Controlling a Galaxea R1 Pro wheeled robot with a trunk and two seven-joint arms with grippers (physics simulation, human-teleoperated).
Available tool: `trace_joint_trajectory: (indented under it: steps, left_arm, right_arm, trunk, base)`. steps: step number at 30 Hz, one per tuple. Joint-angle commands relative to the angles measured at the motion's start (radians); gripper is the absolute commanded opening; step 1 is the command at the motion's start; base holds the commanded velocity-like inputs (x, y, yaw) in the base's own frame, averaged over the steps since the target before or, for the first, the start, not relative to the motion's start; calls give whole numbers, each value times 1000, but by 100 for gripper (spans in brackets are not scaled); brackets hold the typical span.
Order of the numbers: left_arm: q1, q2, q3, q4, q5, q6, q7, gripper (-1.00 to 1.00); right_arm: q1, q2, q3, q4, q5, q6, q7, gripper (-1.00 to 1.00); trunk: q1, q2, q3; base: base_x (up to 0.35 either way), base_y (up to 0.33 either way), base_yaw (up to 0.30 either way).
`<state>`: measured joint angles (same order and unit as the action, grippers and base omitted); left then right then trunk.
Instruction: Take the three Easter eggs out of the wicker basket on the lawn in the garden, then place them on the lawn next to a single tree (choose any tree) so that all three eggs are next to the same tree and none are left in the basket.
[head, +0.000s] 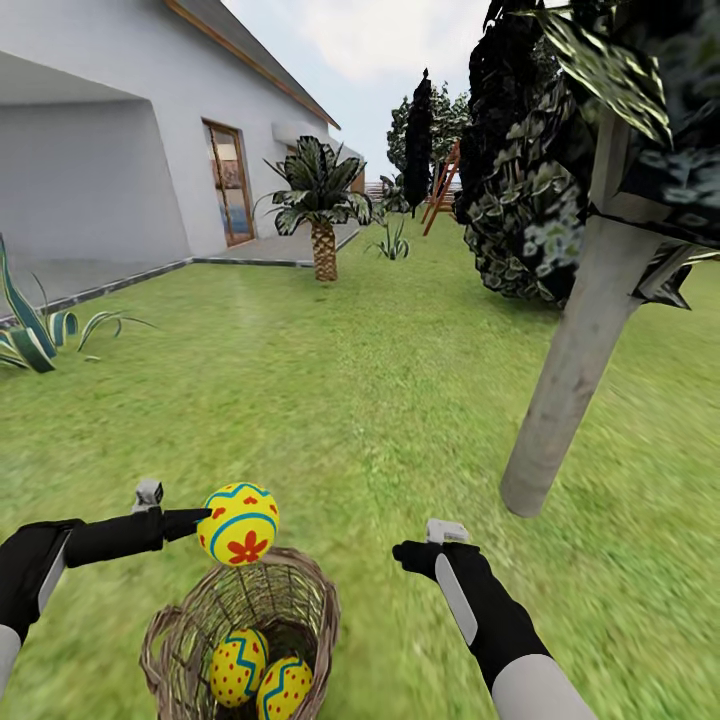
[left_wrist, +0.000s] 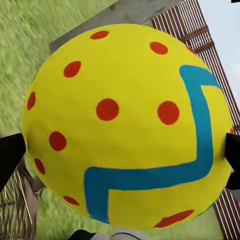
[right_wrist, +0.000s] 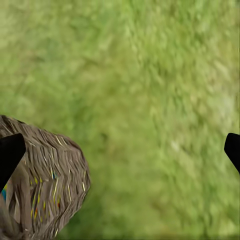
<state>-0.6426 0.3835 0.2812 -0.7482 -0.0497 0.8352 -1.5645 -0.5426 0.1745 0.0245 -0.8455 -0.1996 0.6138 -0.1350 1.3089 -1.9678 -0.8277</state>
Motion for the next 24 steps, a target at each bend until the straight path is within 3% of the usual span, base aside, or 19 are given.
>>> trace_joint_trajectory:
  steps: [1,7,24]
  left_arm:
    - [0,-1,1,0,-6,11,-6,-100]
    - [0,-2,1,6,-6,7,-6,-100]
    - [0,-3,1,6,-4,7,-6,-100]
  right_arm:
    - [0,0,2,-1,-11,3,-9,100]
    - [0,0,2,-1,-11,3,-9,100]
    - [0,0,1,0,-11,3,-9,100]
  trunk:
    - [0,0,-1]
    - [0,0,-1]
    - [0,0,10]
  base:
    - [0,0,0]
    - [0,0,-38]
    - [-49,0,-240]
